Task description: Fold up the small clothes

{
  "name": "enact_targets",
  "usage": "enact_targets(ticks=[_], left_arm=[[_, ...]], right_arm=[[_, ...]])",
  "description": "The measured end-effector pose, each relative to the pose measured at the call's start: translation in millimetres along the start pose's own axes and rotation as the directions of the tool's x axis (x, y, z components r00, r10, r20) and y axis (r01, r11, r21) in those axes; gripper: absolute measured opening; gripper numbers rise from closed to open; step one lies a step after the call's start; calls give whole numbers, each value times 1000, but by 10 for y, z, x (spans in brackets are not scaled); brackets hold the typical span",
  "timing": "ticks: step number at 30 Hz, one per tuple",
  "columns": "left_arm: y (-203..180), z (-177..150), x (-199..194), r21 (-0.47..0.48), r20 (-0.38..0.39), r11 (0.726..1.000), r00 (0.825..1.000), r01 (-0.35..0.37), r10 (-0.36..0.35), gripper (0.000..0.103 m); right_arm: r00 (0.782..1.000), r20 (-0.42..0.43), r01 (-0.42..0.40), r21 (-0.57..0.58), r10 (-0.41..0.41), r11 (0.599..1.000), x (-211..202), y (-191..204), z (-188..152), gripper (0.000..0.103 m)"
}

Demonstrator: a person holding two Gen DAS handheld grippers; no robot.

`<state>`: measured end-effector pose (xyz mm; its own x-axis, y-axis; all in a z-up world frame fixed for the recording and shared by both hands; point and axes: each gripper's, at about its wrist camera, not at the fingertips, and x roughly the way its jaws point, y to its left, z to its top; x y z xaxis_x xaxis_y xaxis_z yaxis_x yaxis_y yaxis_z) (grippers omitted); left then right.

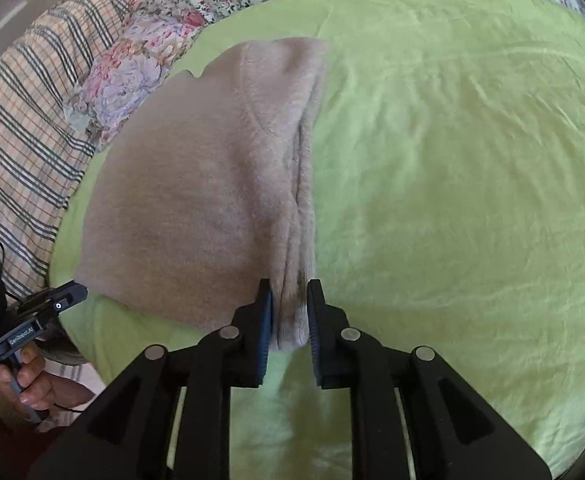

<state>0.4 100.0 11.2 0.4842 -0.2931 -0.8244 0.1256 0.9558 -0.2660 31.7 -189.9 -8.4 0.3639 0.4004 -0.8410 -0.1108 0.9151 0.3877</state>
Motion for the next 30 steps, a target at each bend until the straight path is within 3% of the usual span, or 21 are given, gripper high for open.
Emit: enact_targets(ticks=[6, 11, 14, 19, 21, 24, 28, 30], left_arm=[[90, 419, -143, -20, 85, 996, 993, 86, -84, 14], [-11, 900, 13, 1, 106, 986, 980, 169, -169, 15], [-142, 1171, 176, 54, 120, 985, 979, 161, -167, 15], [-125, 1441, 501, 63, 79, 981, 979, 183, -187, 15], [-92, 1441, 673, 36, 25, 978, 978, 205, -206, 12], [-78, 1323, 872, 35, -28, 986, 986, 164, -163, 10], [-70, 1251, 928, 23, -17, 986, 986, 168, -167, 10], [-51, 1277, 909, -6, -16, 982, 982, 189, -189, 9]], right_arm=[[992, 122, -23, 41, 18, 999, -402, -46, 255, 20], [978, 184, -106, 27, 99, 994, -314, 153, 723, 20], [973, 162, -169, 11, 165, 986, -50, 335, 1045, 20], [980, 78, -186, -4, 186, 983, 465, 446, 1462, 20], [984, 34, -176, -7, 176, 984, 666, 423, 1541, 20], [997, -4, -83, 19, 83, 996, 875, 230, 1562, 18], [997, 19, -82, 92, 81, 992, 941, -16, 1575, 2], [996, 37, -85, 105, 81, 991, 885, -44, 1566, 2]])
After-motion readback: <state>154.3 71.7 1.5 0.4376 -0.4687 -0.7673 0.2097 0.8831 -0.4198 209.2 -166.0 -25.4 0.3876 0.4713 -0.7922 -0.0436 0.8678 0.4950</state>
